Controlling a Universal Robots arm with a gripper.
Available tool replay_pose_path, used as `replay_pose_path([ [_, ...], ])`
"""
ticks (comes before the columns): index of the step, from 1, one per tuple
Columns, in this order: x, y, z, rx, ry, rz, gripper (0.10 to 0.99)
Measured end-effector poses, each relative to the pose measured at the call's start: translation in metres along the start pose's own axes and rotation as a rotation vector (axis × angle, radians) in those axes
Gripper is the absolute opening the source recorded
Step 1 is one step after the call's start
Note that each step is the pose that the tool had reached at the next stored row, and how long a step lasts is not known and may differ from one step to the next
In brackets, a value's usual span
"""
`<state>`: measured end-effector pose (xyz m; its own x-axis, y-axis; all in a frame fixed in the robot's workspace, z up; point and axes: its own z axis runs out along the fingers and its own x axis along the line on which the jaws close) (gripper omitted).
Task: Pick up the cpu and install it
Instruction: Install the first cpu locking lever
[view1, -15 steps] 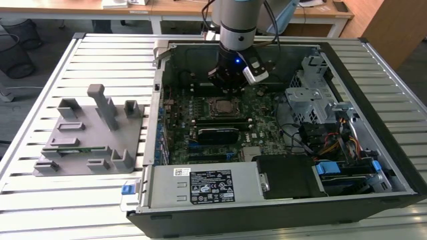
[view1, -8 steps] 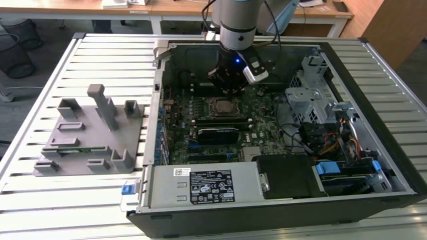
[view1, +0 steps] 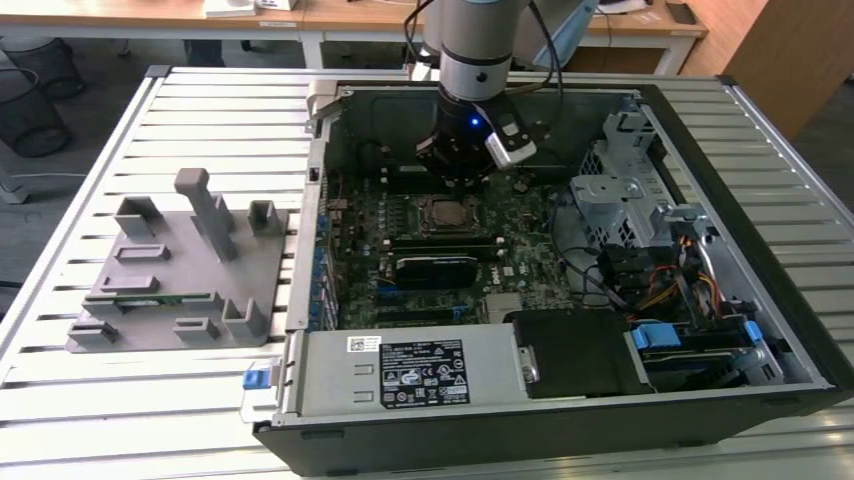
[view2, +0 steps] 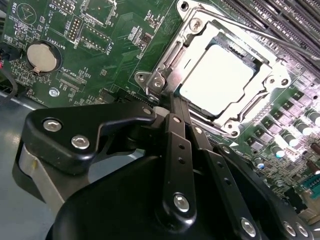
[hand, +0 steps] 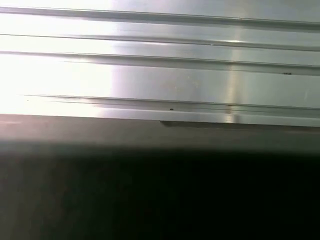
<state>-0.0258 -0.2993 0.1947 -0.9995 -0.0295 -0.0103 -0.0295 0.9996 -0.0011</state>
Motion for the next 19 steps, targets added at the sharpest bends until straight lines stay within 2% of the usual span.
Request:
replay_pose_path([
  [6,0.0002,0.0006,-0.0002,-0.011,0.0000,0.000,0.106],
  [11,-0.0002,0.0012,-0.0014,-0.014,-0.0011,-0.001,0.106],
  [17,-0.0002,0.0011,-0.0104,-0.014,-0.0008,-0.001,0.106],
  [19,-0.0002,-0.0007,-0.0112,-0.014,-0.0007,-0.001,0.106],
])
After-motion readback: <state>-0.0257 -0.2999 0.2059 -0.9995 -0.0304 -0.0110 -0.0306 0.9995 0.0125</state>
